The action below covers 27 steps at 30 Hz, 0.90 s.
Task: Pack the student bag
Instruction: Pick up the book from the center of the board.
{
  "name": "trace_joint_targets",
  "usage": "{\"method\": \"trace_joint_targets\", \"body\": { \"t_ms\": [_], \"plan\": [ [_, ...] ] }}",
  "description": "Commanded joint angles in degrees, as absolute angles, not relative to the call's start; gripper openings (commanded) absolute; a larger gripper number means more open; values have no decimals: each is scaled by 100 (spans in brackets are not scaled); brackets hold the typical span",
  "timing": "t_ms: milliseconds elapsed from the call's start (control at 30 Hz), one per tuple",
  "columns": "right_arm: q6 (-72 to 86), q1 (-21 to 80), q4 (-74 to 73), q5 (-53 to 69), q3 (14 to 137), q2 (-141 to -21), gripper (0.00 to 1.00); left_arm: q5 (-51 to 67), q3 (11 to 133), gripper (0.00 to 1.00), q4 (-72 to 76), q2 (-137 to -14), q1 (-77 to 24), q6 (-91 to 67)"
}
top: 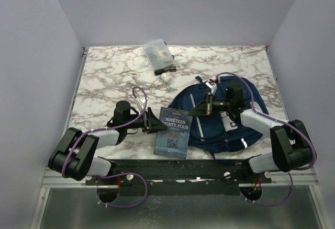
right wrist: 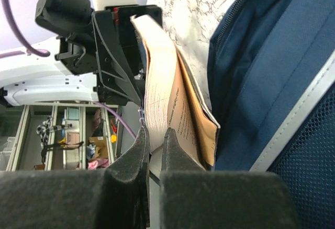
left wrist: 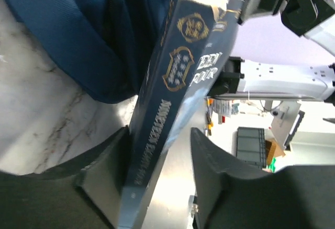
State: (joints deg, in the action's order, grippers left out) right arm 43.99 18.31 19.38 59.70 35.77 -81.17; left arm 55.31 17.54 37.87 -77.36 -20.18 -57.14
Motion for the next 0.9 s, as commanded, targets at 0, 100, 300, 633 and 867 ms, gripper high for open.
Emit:
{"method": "trace_joint_targets", "body": {
  "t_ms": [0,100,300,633,867],
  "plan": [
    [4165,1850,1202,5632,3868,-7941,0,5904,1757,44,4973,-7682,-2420,-6295],
    [3723,1855,286,5059,4139,-7792,3,5867,1560,32,5745,-7550,-2435,-6770],
    [3003,1854,-1323,4103,4745,-7485,44,5840,1668,2,5825,-6839,-2435,-7407],
    [2116,1850,-2386,3879,6132,-6527,100,5516,3486,0,-578,-5709,-2660,-4138],
    [2530,1947,-1679,5831,6540,-6862,100,5115,4685,0,-3007,-5423,-3143,-2568]
  ]
}}
